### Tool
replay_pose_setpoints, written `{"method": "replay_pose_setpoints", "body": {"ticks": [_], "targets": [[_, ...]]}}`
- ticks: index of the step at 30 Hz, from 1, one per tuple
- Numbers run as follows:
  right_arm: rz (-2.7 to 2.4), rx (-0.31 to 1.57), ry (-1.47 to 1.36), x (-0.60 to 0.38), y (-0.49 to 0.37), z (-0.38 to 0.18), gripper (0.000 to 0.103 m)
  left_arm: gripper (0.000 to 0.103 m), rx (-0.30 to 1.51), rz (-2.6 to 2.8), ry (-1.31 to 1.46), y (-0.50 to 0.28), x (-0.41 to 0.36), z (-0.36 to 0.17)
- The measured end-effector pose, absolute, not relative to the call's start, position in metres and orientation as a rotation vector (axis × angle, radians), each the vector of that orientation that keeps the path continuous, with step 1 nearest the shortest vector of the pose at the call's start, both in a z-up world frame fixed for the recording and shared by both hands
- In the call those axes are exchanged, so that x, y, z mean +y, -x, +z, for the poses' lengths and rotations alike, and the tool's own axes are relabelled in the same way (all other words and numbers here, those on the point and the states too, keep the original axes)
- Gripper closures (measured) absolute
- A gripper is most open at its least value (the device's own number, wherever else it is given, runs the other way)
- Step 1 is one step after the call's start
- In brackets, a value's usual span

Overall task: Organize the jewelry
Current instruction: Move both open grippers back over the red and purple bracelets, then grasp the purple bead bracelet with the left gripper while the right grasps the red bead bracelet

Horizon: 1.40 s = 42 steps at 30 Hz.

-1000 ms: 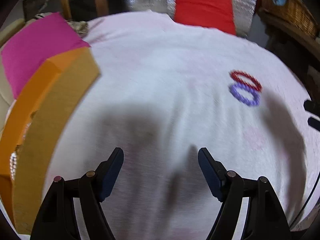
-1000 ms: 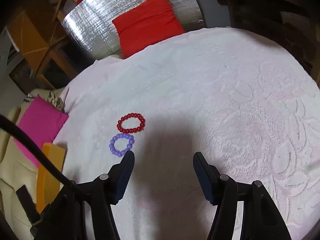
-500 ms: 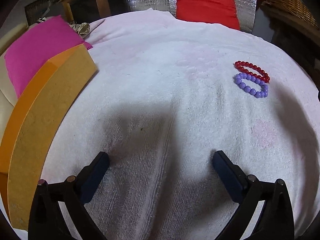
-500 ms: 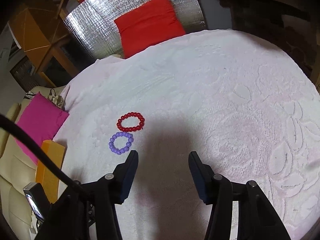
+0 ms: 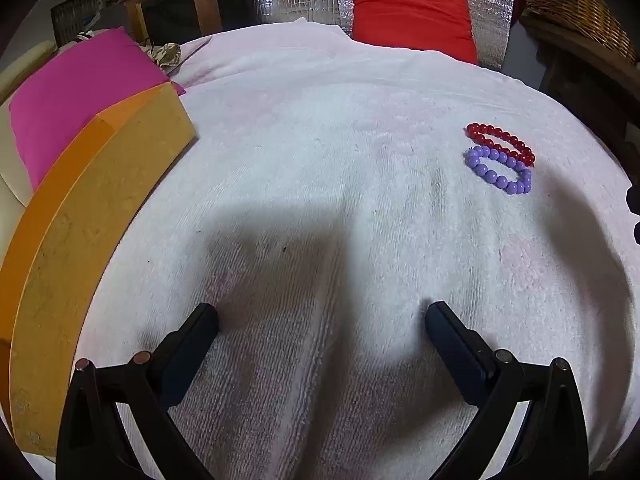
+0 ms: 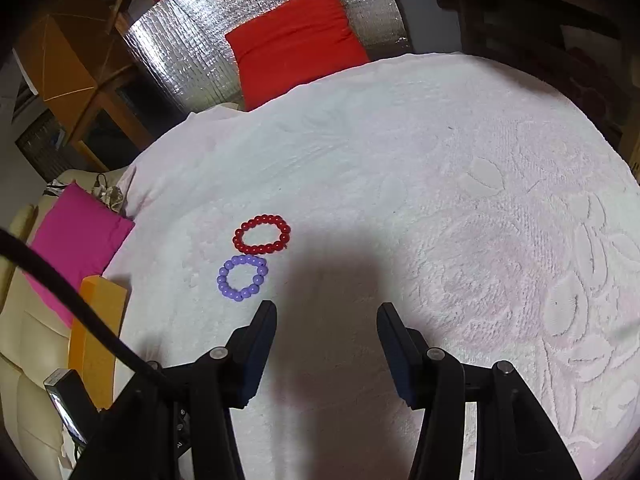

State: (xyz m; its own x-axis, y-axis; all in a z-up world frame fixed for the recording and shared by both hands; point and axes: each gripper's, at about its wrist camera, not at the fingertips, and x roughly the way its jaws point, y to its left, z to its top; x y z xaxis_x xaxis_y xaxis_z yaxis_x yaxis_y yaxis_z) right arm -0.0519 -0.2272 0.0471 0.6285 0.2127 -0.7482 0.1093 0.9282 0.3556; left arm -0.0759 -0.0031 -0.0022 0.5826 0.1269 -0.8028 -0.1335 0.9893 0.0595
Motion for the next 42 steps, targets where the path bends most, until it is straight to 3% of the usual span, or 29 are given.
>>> {"method": "replay_pose_setpoints", "body": {"ticks": [21,29,42], "targets": [[0.056,0.866,-0.391,-0.228,0.045,0.054,0.048,0.0,0.929,0.108,-0.157,0.07,-0.018,0.014],[0.023,0.861,-0.402,-0.247,0.035,0.054,0.048,0.0,0.823,0.035,0.002,0.055,-0.017,0.051],[-0.02,0.858,-0.416,-0.265,0.021,0.05,0.048,0.0,0.885,-0.076,-0.009,-0.006,-0.082,0.032]]}}
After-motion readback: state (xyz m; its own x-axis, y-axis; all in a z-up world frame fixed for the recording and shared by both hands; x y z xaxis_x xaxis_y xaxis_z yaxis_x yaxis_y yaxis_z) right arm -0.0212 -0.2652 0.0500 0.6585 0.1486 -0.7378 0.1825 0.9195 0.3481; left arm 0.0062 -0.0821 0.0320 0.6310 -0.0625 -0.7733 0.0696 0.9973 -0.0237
